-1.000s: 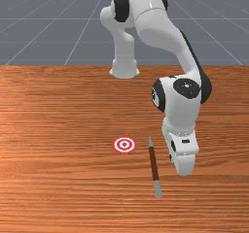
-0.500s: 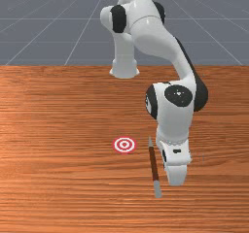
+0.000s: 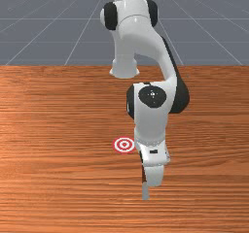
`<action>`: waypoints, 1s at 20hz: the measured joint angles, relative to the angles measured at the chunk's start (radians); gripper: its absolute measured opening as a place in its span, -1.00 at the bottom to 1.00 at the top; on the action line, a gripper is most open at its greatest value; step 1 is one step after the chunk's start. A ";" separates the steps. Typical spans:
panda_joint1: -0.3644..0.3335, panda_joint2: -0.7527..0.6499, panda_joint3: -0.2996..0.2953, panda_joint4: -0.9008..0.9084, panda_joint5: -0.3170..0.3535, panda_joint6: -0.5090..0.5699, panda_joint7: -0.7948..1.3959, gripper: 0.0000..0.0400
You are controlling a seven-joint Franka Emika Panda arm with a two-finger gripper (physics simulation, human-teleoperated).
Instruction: Pick up the pen and put it to the marker
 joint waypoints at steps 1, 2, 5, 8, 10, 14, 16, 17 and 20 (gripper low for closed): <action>0.001 0.002 0.000 0.001 0.000 0.001 0.000 -1.00; 0.001 0.003 0.001 0.002 0.001 0.001 0.001 -1.00; 0.039 0.019 -0.013 0.034 0.010 -0.013 0.110 -1.00; 0.085 0.048 -0.010 0.087 0.010 -0.036 0.164 -1.00; 0.094 0.055 0.000 0.100 -0.001 -0.043 0.123 -1.00; 0.099 0.173 0.001 0.249 0.000 -0.067 0.118 -0.98; 0.100 0.225 0.003 0.347 -0.004 -0.106 0.094 -0.99; 0.101 0.225 0.001 0.344 -0.001 -0.103 0.115 -0.99; 0.087 0.204 0.007 0.307 -0.007 -0.087 0.061 -0.99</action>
